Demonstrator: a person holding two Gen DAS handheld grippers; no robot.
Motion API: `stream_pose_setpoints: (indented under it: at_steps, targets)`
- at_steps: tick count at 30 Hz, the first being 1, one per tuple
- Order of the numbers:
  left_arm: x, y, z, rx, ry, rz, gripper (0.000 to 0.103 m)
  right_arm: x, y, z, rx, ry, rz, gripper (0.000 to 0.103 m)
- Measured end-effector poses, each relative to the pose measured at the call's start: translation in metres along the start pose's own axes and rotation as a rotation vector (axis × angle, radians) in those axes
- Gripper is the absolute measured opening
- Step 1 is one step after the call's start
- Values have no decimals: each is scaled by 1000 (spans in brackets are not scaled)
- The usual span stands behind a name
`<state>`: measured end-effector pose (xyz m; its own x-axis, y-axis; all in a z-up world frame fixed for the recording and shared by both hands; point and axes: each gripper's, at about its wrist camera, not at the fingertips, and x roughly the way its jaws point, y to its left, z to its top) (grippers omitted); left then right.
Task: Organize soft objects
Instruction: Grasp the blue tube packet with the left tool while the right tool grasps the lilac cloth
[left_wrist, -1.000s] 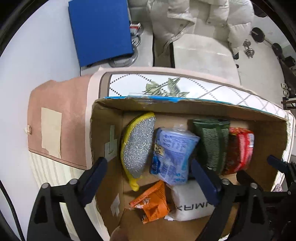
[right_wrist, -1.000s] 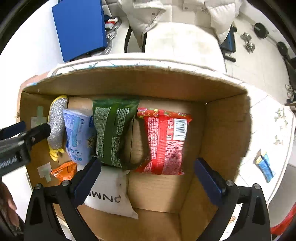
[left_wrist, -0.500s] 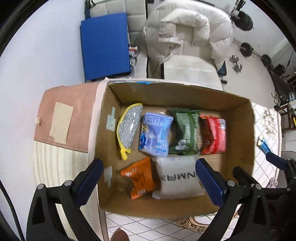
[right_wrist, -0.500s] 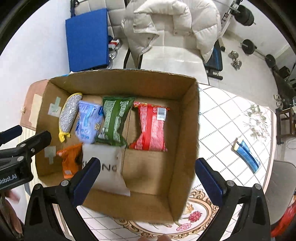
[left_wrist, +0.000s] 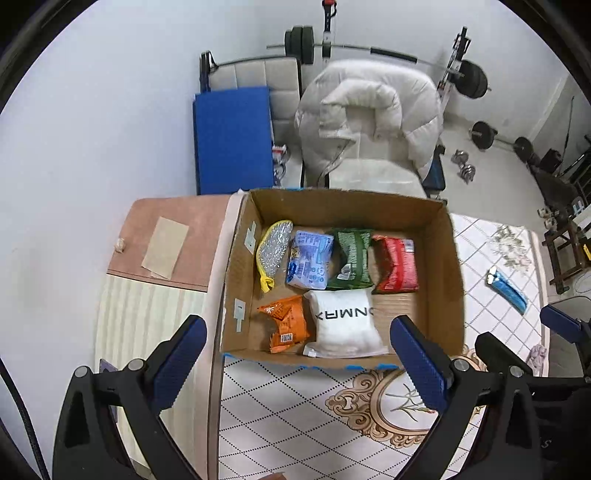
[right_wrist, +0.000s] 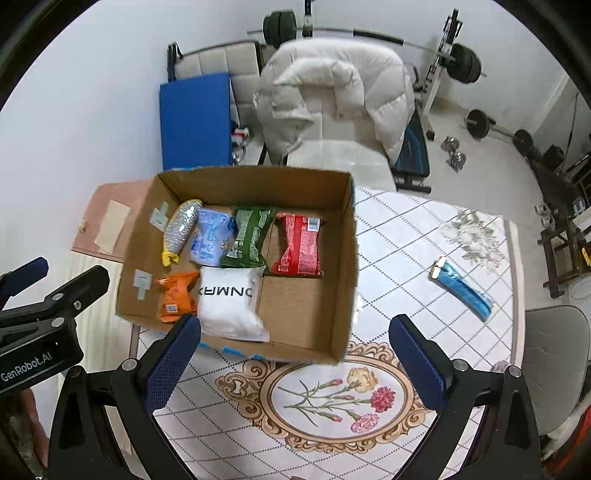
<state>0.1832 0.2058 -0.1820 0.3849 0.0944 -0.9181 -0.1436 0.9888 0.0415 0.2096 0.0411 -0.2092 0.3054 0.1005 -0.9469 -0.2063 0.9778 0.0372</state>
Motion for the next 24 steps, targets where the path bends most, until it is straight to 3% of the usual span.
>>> stream_pose_setpoints:
  at_steps: [9, 15, 19, 24]
  targets:
    - [-61, 1, -28, -15, -87, -8, 102, -74, -9, -41, 13, -99, 20, 103]
    - [-72, -6, -40, -23, -88, -27, 102, -90, -20, -54, 45, -102, 67, 103]
    - [-62, -33, -37, -2, -49, -73, 102, -79, -57, -59, 138, -61, 118, 103]
    - [-18, -118, -31, 105, 49, -152, 102, -52, -148, -72, 306, 10, 40, 103]
